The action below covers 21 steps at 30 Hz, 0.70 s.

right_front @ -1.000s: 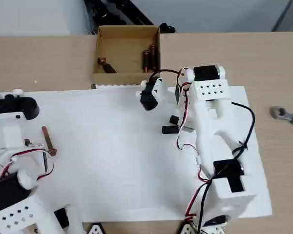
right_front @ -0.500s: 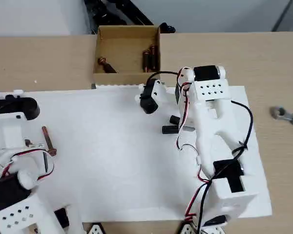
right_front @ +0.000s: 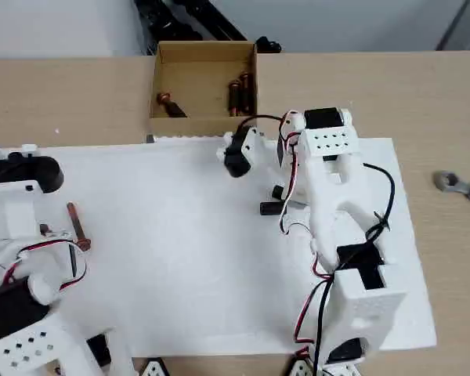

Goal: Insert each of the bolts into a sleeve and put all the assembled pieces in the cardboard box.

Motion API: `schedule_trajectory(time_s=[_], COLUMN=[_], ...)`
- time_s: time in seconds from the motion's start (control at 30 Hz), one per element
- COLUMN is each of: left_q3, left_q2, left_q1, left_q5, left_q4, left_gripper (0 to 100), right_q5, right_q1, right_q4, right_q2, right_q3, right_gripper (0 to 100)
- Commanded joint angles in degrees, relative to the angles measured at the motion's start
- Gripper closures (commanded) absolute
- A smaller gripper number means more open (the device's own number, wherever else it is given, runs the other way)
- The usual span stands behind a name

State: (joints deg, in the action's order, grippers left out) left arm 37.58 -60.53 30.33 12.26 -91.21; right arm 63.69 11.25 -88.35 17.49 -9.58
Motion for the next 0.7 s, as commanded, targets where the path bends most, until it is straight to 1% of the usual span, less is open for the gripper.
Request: schedule_trajectory(time_s=[0.0,0.2,0.33,0.67], left_q3=[-0.57,-0.57,-0.57,-0.57], left_q2=[-0.53,-0.53,-0.53,-0.53], left_q1=[0.0,0.0,0.0,0.0], left_q5=[0.35,0.35,0.44,0.44], left_q4=[-0.18,-0.18,-0.18,-0.18], left_gripper=[99,99,99,99], right_q5=[-1.58,-3.34,-6.95,-7.65], right_q1=[1.36,2.33,1.01,0.84], right_q4=[2.68,3.3,7.52,9.19], right_q2=[-0.4,4.7,8.4,12.44], right_q3=[-2.11,-2.37,-2.37,-2.37], right_gripper=[76.8,76.8,76.8,76.8])
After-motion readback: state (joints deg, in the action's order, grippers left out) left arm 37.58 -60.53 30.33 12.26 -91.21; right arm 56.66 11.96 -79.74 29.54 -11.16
